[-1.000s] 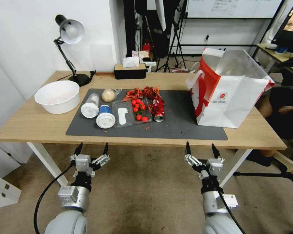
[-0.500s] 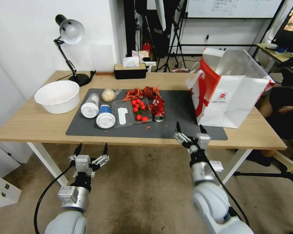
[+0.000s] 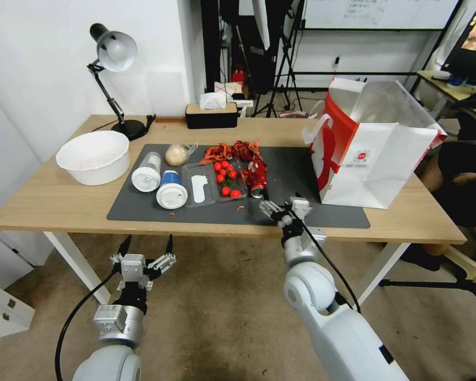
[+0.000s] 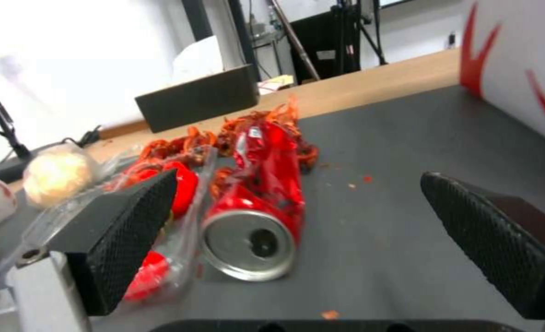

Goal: Pick up the trash from the table and place it into the takeout bag.

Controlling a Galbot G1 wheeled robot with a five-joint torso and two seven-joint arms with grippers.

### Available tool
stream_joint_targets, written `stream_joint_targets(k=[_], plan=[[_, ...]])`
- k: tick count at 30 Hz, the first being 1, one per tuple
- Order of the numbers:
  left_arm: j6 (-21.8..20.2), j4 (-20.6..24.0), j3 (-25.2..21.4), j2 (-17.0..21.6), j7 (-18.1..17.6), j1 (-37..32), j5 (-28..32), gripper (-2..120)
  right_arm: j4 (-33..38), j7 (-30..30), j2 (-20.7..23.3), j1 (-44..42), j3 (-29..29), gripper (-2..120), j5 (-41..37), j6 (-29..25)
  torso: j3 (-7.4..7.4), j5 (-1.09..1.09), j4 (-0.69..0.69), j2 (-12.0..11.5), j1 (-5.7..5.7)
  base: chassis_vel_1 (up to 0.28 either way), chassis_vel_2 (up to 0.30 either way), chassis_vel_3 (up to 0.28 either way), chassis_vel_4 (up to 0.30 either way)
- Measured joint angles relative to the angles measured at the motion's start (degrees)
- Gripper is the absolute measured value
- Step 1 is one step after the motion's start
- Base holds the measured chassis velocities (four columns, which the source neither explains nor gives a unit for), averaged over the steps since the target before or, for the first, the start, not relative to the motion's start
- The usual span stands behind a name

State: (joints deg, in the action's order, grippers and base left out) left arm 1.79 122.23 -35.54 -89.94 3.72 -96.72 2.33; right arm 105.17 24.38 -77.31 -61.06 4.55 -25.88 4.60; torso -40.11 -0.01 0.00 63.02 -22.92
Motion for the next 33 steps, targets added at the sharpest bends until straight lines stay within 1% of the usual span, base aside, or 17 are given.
stream_joint_targets(k=[6, 9, 11, 12, 20, 24, 25, 26, 27, 28, 31, 32, 33], plan=[[0.25, -0.17, -0.14, -0.12, -0.09, -0.03, -0.02, 100, -2.25, 0.97, -0.65, 2.79, -1.10, 99, -1.12, 0.65, 0.00, 0.00, 0.00, 0.00, 0.00, 0.000, 0.000, 0.000, 0.000], [0.44, -0.29, -0.23, -0.16, -0.16, -0.05, -0.03, 100, -3.81, 1.94, -1.10, 4.38, -1.68, 96, -1.37, 1.61, 0.00, 0.00, 0.00, 0.00, 0.00, 0.000, 0.000, 0.000, 0.000], [0.47, -0.31, -0.27, -0.16, -0.18, -0.05, -0.03, 100, -4.19, 2.15, -1.18, 4.75, -1.85, 96, -1.41, 1.94, 0.00, 0.00, 0.00, 0.00, 0.00, 0.000, 0.000, 0.000, 0.000], [0.50, -0.32, -0.33, -0.16, -0.19, -0.05, -0.03, 100, -4.62, 2.39, -1.27, 5.15, -2.08, 93, -1.54, 2.26, 0.00, 0.00, 0.00, 0.00, 0.00, 0.000, 0.000, 0.000, 0.000], [0.73, -0.51, -0.52, -0.13, -0.26, -0.10, -0.03, 100, -6.28, 3.78, -2.03, 6.35, -2.92, 92, -3.44, 4.51, 0.01, 0.01, 0.00, 0.00, 0.00, 0.000, 0.000, 0.000, 0.000], [0.84, -0.57, -0.57, -0.13, -0.28, -0.10, -0.03, 100, -6.91, 3.99, -2.37, 6.89, -3.22, 92, -4.06, 4.67, 0.01, 0.01, 0.00, 0.00, 0.00, 0.000, 0.000, 0.000, 0.000], [0.89, -0.65, -0.58, -0.14, -0.29, -0.10, -0.03, 100, -7.06, 4.09, -2.54, 7.15, -3.33, 90, -4.28, 4.69, 0.01, 0.00, 0.00, 0.00, 0.00, 0.000, 0.000, 0.000, 0.000], [0.97, -0.73, -0.59, -0.15, -0.30, -0.09, -0.03, 100, -7.26, 4.16, -2.69, 7.30, -3.41, 84, -4.34, 4.70, 0.01, 0.00, 0.00, 0.00, 0.00, 0.000, 0.000, 0.000, 0.000], [1.01, -0.77, -0.59, -0.15, -0.30, -0.09, -0.03, 100, -7.33, 4.20, -2.74, 7.32, -3.42, 80, -4.34, 4.73, 0.01, 0.00, 0.00, 0.00, 0.00, 0.000, 0.000, 0.000, 0.000], [1.01, -0.77, -0.59, -0.15, -0.30, -0.09, -0.03, 100, -7.33, 4.20, -2.74, 7.32, -3.42, 80, -4.34, 4.73, 0.01, 0.00, 0.00, 0.00, 0.00, 0.000, 0.000, 0.000, 0.000], [1.09, -0.78, -0.59, -0.16, -0.30, -0.09, -0.03, 100, -7.44, 4.49, -2.84, 7.33, -3.46, 68, -4.38, 5.09, 0.01, 0.01, 0.00, 0.00, 0.00, 0.000, 0.000, 0.000, 0.000], [1.09, -0.78, -0.59, -0.16, -0.30, -0.09, -0.03, 100, -7.44, 4.49, -2.84, 7.33, -3.46, 68, -4.38, 5.09, 0.01, 0.01, 0.00, 0.00, 0.00, 0.000, 0.000, 0.000, 0.000], [1.10, -0.78, -0.59, -0.16, -0.30, -0.09, -0.03, 100, -7.44, 4.68, -2.87, 7.31, -3.46, 63, -4.46, 5.39, 0.01, 0.01, 0.00, 0.00, 0.00, 0.000, 0.000, 0.000, 0.000]])
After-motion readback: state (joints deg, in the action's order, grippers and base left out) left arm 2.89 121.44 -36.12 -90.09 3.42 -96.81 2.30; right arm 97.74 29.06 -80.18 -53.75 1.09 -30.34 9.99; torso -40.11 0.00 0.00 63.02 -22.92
